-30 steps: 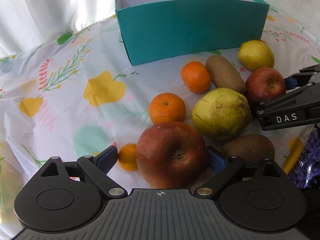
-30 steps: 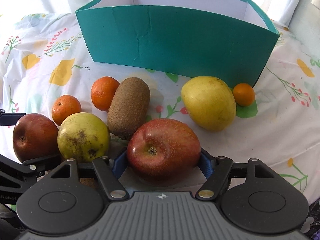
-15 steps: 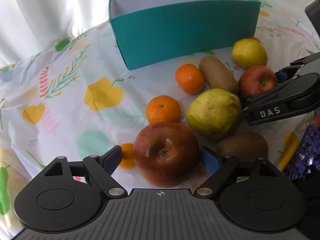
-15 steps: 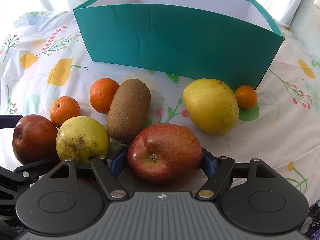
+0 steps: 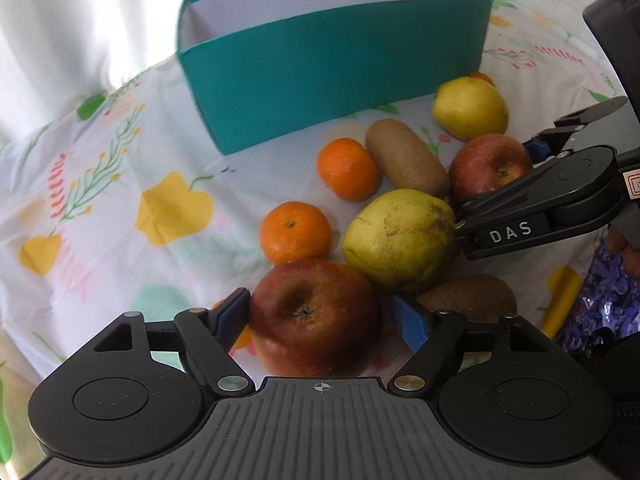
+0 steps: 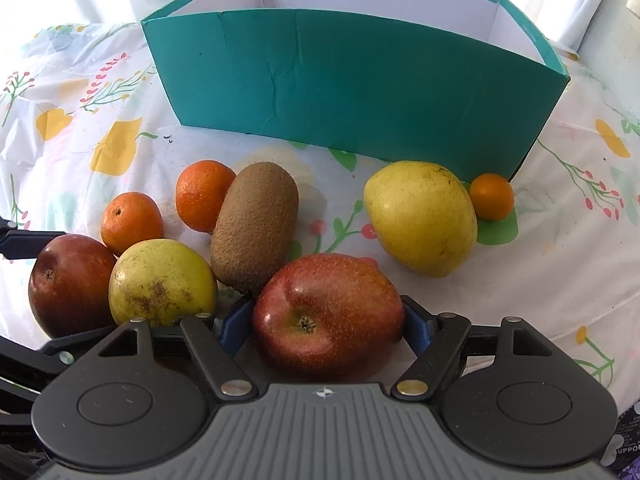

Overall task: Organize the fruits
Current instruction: 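Lift both held red apples and carry them over the teal box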

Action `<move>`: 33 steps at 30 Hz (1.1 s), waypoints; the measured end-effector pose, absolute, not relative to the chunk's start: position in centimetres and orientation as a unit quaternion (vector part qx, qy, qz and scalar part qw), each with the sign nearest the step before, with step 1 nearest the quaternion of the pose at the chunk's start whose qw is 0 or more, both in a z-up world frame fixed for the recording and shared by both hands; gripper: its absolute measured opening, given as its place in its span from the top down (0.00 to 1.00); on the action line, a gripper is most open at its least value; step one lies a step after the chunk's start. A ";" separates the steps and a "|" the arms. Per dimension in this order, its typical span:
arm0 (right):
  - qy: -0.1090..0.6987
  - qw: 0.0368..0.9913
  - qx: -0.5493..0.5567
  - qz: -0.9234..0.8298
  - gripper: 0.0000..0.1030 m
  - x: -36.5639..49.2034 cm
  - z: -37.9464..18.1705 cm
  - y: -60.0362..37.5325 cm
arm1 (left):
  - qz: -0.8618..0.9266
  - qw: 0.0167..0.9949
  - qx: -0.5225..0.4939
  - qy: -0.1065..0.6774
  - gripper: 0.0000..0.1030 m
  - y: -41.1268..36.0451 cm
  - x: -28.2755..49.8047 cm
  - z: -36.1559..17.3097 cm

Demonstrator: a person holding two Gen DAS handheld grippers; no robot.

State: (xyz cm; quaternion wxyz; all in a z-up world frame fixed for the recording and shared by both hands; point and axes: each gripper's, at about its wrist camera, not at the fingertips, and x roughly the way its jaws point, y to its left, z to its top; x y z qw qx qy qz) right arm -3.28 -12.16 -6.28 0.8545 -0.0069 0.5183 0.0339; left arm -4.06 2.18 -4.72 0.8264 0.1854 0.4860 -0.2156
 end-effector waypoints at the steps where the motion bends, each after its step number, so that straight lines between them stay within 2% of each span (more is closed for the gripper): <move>1: 0.518 0.855 -0.006 0.033 0.27 -3.3 -6.3 -12.2 | -0.218 0.825 0.191 0.485 0.20 2.0 -4.0 -4.8; 8: 0.530 0.847 -0.010 0.032 0.26 -3.1 -6.3 -12.3 | -0.228 0.818 0.196 0.491 0.22 1.8 -3.8 -4.8; 10: 0.533 0.845 -0.010 0.033 0.26 -3.1 -6.3 -12.4 | -0.230 0.816 0.199 0.492 0.26 1.9 -3.7 -4.7; 26: 0.528 0.849 0.007 0.030 0.30 -3.5 -5.9 -13.2 | -0.232 0.803 0.166 0.523 0.26 2.4 -2.7 -4.2; 33: 0.512 0.859 0.009 0.023 0.30 -4.3 -4.8 -13.7 | -0.223 0.814 0.166 0.510 0.26 2.2 -3.1 -3.2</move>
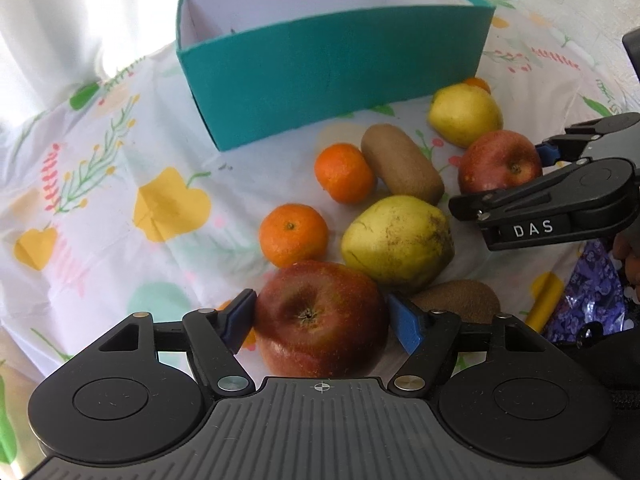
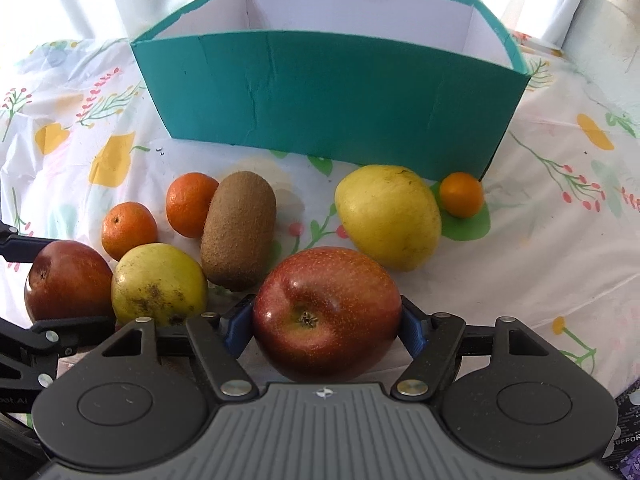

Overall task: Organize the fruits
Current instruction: 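Lift both held red apples and carry them over the teal box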

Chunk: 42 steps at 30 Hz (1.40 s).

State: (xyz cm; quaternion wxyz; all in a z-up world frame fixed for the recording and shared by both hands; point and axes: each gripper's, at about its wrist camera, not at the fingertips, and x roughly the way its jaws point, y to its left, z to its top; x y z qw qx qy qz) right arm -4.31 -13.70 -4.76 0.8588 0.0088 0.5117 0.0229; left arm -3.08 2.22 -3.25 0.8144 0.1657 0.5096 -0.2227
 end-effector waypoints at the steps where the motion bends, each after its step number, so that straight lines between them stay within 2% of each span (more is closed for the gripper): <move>1: 0.510 0.860 0.009 0.023 0.30 -4.4 -4.6 -13.8 | -0.223 0.816 0.164 0.507 0.26 2.2 -3.2 -3.1; 11: 0.476 0.879 0.019 0.023 0.30 -5.2 -1.9 -14.4 | -0.205 0.839 0.157 0.479 0.26 1.7 -3.1 0.2; 22: 0.472 0.879 0.021 0.056 0.30 -5.7 -1.6 -13.5 | -0.180 0.866 0.155 0.440 0.26 -0.4 -1.0 3.1; 42: 0.326 0.945 0.032 0.011 0.30 -3.3 7.6 -16.6 | -0.132 0.902 0.129 0.390 0.26 -2.0 3.5 9.1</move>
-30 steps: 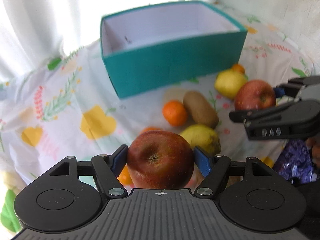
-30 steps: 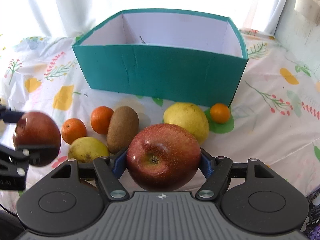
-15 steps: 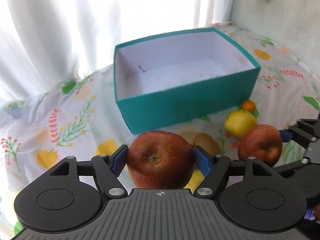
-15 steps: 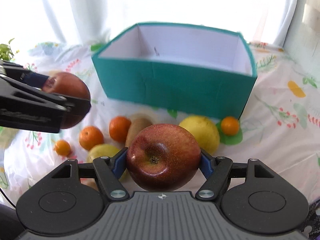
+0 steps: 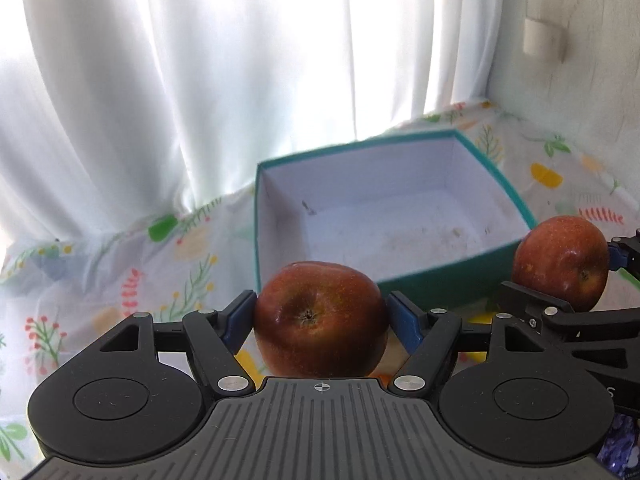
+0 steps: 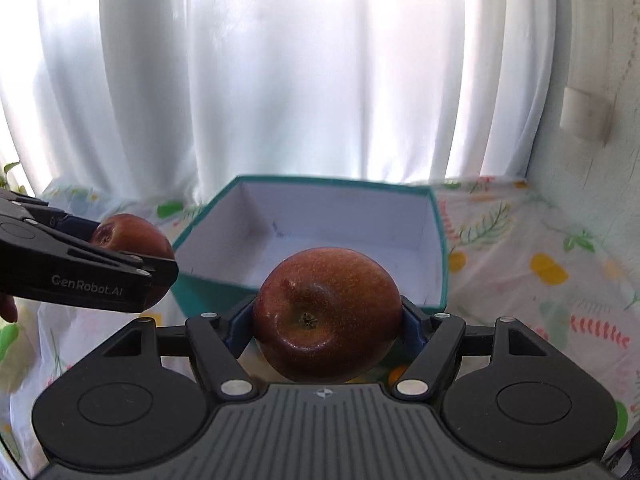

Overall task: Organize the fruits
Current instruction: 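Lift both held red apples and carry them over the teal box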

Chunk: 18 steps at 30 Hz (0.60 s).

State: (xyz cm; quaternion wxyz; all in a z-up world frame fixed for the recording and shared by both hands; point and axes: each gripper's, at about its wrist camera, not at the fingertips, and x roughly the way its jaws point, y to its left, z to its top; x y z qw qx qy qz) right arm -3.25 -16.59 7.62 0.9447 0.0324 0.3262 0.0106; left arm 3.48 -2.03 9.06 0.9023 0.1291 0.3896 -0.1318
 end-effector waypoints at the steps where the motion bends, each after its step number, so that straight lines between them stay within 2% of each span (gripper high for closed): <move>1: 0.321 0.947 0.034 0.006 0.30 -3.0 8.0 -16.8 | -0.130 0.905 0.126 0.384 0.26 -2.1 3.7 9.6; 9: 0.278 0.959 0.053 -0.023 0.30 -0.6 10.2 -18.5 | -0.101 0.924 0.096 0.355 0.26 -2.9 6.9 12.6; 18: 0.289 0.954 0.067 -0.039 0.30 2.1 8.0 -19.5 | -0.063 0.917 0.088 0.385 0.26 -3.4 9.3 9.4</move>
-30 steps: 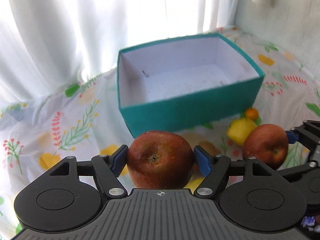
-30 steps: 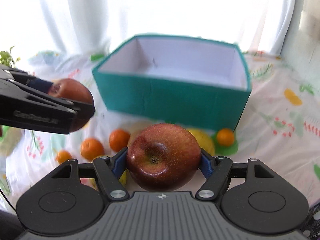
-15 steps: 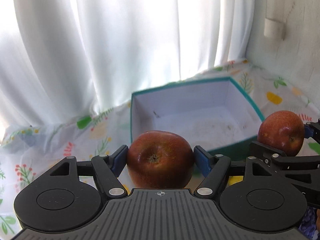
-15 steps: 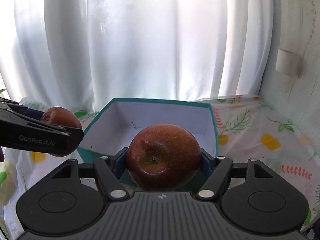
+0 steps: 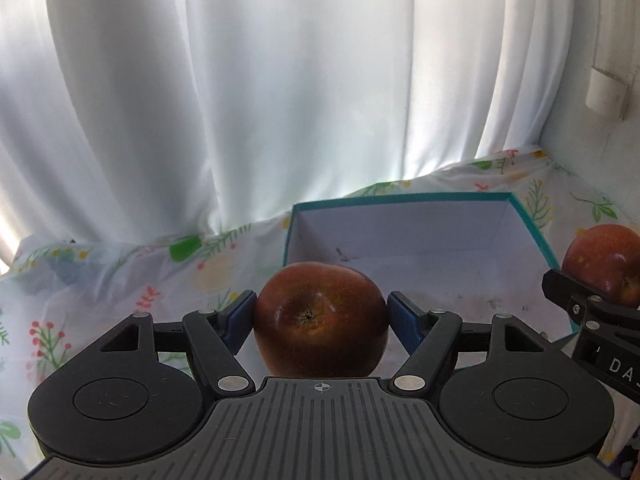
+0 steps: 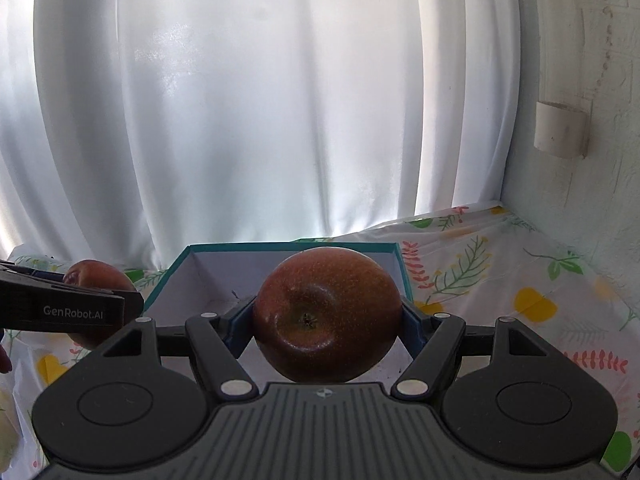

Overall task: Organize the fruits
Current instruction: 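Lift both held red apples and carry them over the teal box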

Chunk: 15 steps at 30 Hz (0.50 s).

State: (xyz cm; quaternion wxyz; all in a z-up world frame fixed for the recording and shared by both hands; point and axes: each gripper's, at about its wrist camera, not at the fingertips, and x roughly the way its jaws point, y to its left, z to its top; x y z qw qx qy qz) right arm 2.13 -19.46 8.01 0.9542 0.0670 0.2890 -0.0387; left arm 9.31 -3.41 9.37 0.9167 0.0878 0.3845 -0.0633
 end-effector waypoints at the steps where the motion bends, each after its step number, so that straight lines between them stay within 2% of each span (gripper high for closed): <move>1: 0.292 0.954 0.066 -0.038 0.30 2.4 7.8 -19.5 | -0.063 0.916 0.089 0.387 0.26 -3.5 9.5 9.2; 15: 0.337 0.939 0.062 -0.030 0.30 6.5 4.8 -19.3 | -0.067 0.896 0.105 0.427 0.26 -5.3 12.6 5.8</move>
